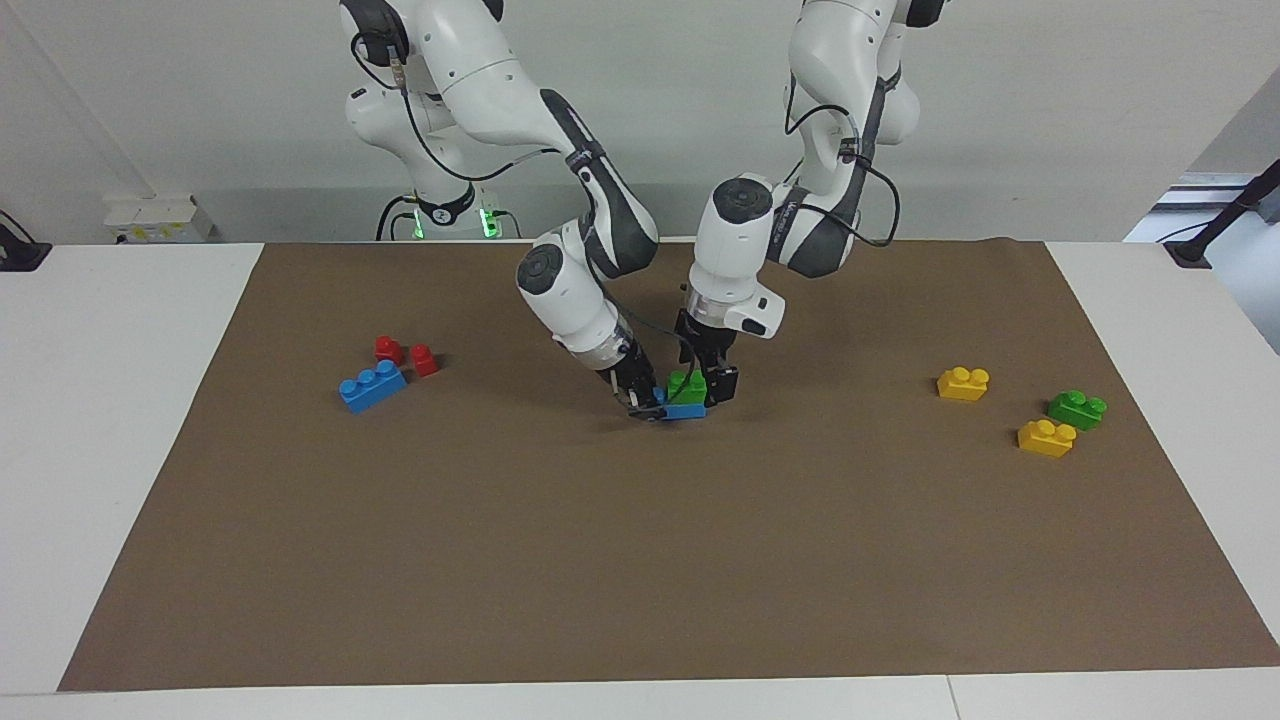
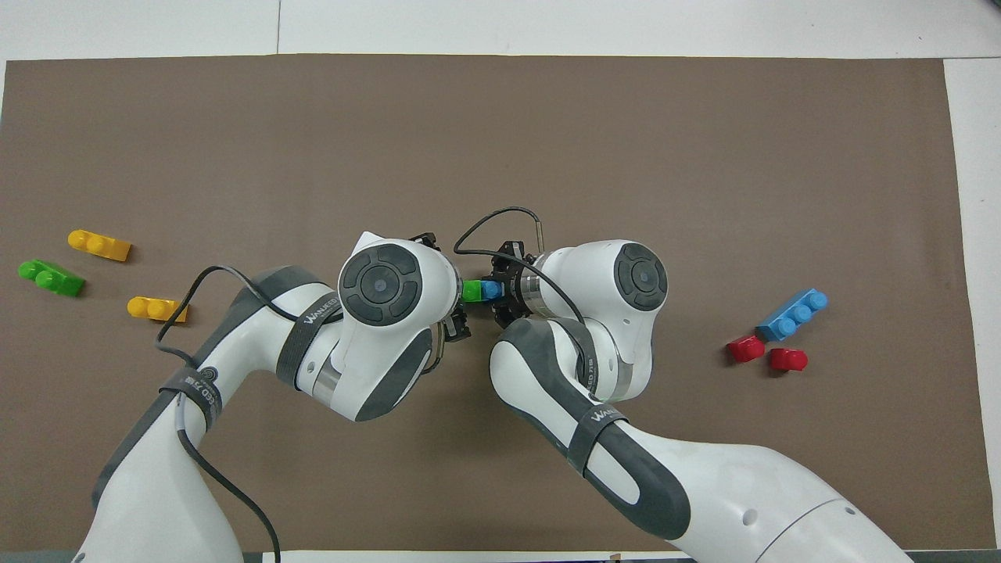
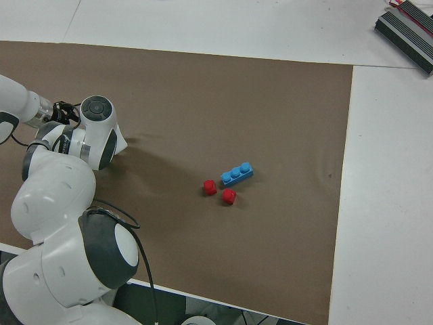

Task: Remove green block with left arm and hold with right
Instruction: 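Pull the green block off with the left gripper while the right gripper holds blue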

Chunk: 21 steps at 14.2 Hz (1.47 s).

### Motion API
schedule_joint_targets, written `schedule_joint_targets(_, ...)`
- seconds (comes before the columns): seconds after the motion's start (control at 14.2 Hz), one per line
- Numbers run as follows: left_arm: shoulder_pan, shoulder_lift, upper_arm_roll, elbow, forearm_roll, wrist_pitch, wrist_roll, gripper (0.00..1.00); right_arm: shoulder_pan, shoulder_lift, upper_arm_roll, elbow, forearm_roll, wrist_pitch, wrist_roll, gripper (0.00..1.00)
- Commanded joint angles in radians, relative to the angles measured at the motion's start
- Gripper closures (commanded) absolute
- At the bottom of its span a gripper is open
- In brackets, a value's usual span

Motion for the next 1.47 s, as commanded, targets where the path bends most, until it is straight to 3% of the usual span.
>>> schedule_joint_targets(0.0, -0.023, 0.023, 0.016, 0.022, 0.034, 0.013, -0.035, 0.04, 0.008, -0.003, -0.002, -0.014, 0.024, 0.035, -0.004, 1.00)
schedule_joint_targets(0.14, -0.026, 0.025, 0.016, 0.021, 0.035, 0.028, -0.035, 0.27, 0.009, -0.003, -0.002, -0.014, 0.024, 0.041, -0.006, 1.00)
schedule_joint_targets(0.21, -0.029, 0.025, 0.016, 0.019, 0.044, 0.034, -0.035, 0.47, 0.011, -0.003, -0.002, -0.014, 0.024, 0.040, -0.006, 1.00)
schedule_joint_targets(0.28, -0.029, 0.025, 0.016, 0.016, 0.063, 0.043, -0.032, 0.80, 0.011, -0.003, -0.002, -0.014, 0.024, 0.041, -0.006, 1.00)
schedule_joint_targets(0.35, -0.033, 0.025, 0.015, 0.009, 0.081, 0.060, -0.029, 1.00, 0.011, -0.003, -0.002, -0.014, 0.024, 0.043, -0.006, 1.00)
schedule_joint_targets(0.84, -0.038, 0.009, 0.015, 0.005, 0.107, 0.065, 0.003, 1.00, 0.009, -0.003, -0.002, -0.011, 0.022, 0.044, -0.007, 1.00)
schedule_joint_targets(1.4, 0.046, -0.184, 0.010, 0.012, 0.091, -0.156, 0.199, 1.00, -0.004, -0.001, -0.003, 0.006, 0.010, 0.031, -0.013, 1.00)
